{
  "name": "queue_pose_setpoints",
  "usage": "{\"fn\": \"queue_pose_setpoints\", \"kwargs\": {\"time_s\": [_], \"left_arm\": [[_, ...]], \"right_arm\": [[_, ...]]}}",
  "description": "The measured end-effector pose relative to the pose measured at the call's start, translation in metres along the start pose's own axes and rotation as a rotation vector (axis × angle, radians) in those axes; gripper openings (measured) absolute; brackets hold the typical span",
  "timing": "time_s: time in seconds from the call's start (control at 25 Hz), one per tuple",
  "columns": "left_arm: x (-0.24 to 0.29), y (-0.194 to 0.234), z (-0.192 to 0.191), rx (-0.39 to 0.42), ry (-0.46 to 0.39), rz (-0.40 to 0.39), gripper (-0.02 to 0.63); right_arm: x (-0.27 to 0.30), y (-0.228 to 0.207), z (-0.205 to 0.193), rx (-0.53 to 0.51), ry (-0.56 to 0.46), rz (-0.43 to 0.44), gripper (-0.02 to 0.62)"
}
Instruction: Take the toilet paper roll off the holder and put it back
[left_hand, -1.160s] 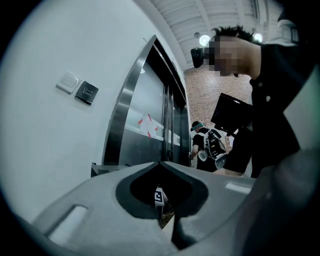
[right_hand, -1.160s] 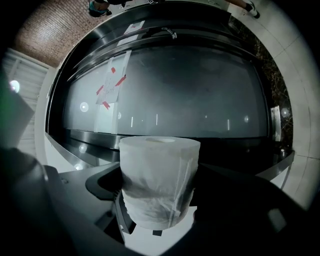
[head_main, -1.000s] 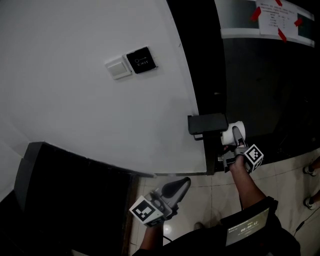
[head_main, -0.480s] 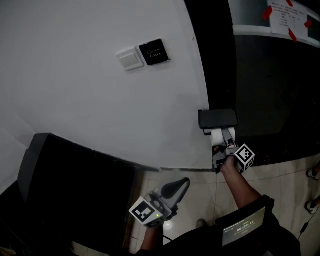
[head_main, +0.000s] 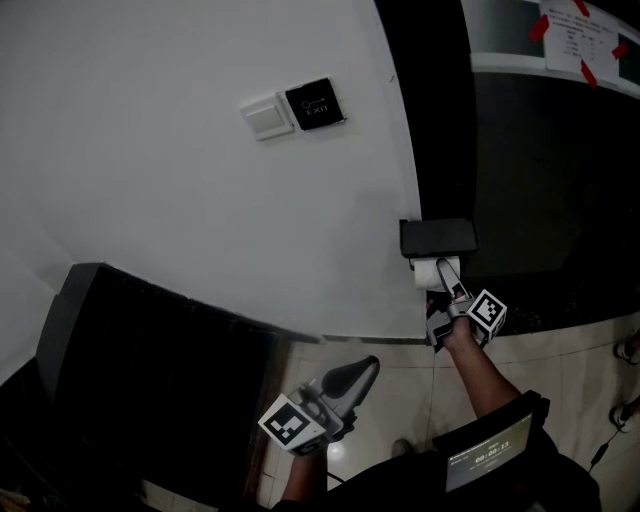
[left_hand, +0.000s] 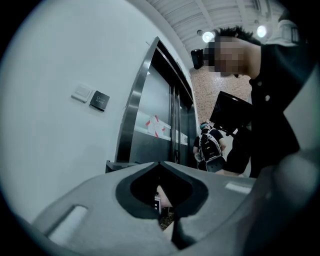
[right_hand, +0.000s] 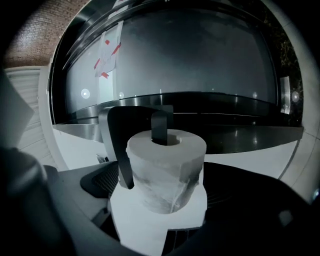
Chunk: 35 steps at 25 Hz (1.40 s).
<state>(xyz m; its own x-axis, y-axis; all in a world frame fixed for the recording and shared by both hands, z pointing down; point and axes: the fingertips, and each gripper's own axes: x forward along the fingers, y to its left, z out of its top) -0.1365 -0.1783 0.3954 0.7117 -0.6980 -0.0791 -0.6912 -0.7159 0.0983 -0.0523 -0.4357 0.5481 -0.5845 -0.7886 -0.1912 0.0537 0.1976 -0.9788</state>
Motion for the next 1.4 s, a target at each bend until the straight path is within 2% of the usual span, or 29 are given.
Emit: {"fn": "queue_pose_setpoints", "kwargs": {"time_s": [0.24, 0.32, 0.44, 0.48, 0.6, 0.68, 0.72, 0.8, 0.84, 1.04, 1.4], "left_arm": [[0.018, -0.01, 0.005, 0.013, -0.009, -0.053, -0.003], [0.026, -0.015, 0.008, 0.021, -0.014, -0.079, -0.005], [0.038, -0.023, 0.012, 0.032, -0.028, -0.115, -0.003], [0.043, -0.026, 0.014, 0.038, -0.033, -0.126, -0.003], [0.057, -0.038, 0.023, 0.061, -0.054, -0.174, -0.005], [0.066, -0.046, 0.03, 0.071, -0.073, -0.206, -0.005], [0.07, -0.05, 0.033, 0.074, -0.082, -0.22, -0.005], [0.076, -0.059, 0.039, 0.077, -0.099, -0.246, -0.005], [0.078, -0.064, 0.042, 0.077, -0.108, -0.259, -0.005], [0.085, -0.081, 0.051, 0.088, -0.136, -0.311, -0.005], [0.084, -0.091, 0.048, 0.086, -0.139, -0.336, -0.005]], "right_arm": [[-0.059, -0.009, -0.019, -0.062, 0.103, -0.041, 0.523], [-0.087, 0.006, -0.027, -0.098, 0.148, 0.0, 0.523], [-0.122, 0.064, -0.045, -0.21, 0.255, 0.129, 0.503], [-0.131, 0.085, -0.049, -0.279, 0.293, 0.173, 0.469], [-0.151, 0.151, -0.053, -0.58, 0.353, 0.301, 0.279], [-0.159, 0.195, -0.054, -0.812, 0.339, 0.366, 0.144], [-0.161, 0.218, -0.056, -0.913, 0.318, 0.396, 0.057], [-0.167, 0.263, -0.063, -1.042, 0.28, 0.465, 0.003], [-0.173, 0.277, -0.066, -1.081, 0.274, 0.493, 0.003], [-0.194, 0.289, -0.079, -1.182, 0.305, 0.524, 0.002], [-0.2, 0.28, -0.086, -1.211, 0.307, 0.489, 0.002]]}}
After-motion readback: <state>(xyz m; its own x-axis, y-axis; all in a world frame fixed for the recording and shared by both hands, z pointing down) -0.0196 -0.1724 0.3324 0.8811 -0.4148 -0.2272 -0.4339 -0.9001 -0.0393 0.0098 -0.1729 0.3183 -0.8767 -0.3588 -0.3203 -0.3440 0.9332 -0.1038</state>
